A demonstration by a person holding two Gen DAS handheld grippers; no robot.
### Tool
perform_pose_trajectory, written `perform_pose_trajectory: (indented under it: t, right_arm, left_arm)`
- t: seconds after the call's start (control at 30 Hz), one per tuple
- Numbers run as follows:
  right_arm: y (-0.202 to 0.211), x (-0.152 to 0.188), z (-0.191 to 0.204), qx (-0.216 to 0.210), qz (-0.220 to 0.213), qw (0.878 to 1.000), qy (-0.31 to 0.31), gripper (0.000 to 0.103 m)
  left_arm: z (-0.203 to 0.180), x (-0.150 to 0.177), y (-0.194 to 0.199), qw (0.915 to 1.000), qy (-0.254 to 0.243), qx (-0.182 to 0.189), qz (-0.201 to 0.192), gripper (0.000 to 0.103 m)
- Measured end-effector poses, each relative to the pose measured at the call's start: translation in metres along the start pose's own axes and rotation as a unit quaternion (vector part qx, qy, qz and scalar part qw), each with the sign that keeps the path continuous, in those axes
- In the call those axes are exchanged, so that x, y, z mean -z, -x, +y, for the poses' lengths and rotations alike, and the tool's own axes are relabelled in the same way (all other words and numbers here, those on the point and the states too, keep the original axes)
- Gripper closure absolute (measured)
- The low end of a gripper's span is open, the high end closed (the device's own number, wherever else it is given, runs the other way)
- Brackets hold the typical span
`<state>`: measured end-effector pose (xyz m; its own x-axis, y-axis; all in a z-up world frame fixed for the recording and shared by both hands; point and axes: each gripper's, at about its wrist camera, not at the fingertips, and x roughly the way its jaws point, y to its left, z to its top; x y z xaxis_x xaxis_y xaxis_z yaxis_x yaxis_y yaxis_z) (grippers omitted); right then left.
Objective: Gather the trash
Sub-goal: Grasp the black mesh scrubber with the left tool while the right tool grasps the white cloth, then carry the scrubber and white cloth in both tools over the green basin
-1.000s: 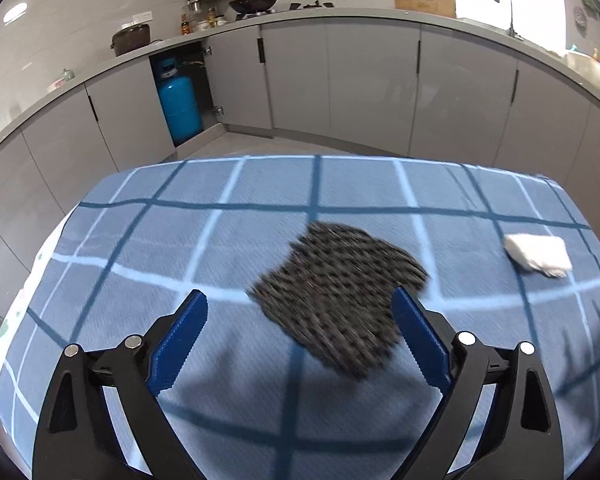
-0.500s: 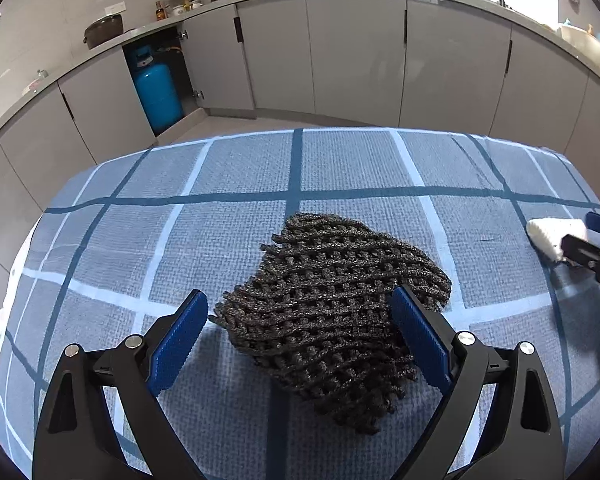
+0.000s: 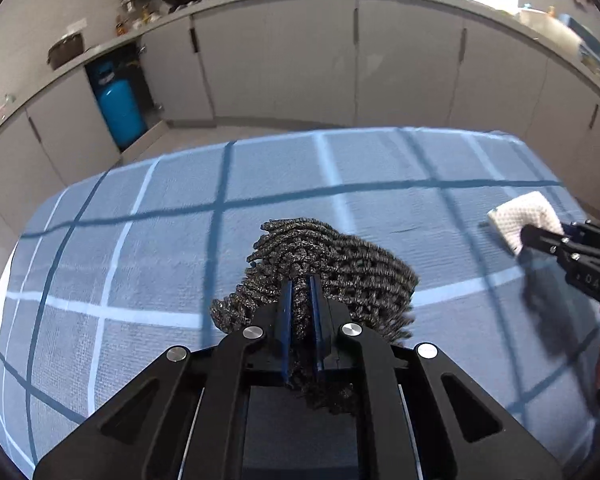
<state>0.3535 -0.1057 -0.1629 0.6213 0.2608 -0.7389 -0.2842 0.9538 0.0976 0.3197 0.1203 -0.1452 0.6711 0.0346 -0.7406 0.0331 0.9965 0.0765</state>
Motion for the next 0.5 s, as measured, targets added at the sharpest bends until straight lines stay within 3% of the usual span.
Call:
perform_pose_trajectory:
  t: [0.27, 0.5]
  right_arm:
    - [0.100, 0.058, -0.070, 0.070, -0.034, 0.995, -0.055, 0.077]
    - [0.165, 0.117, -0.143, 0.143, -0.044, 0.983, -0.108, 0.077]
  left_arm:
    - [-0.102, -0.010, 0.046, 0.9946, -0.070, 0.066, -0.040, 0.093]
    - [-0.212, -0.005, 0.075, 0.9799, -0.141, 0.130, -0.055, 0.093]
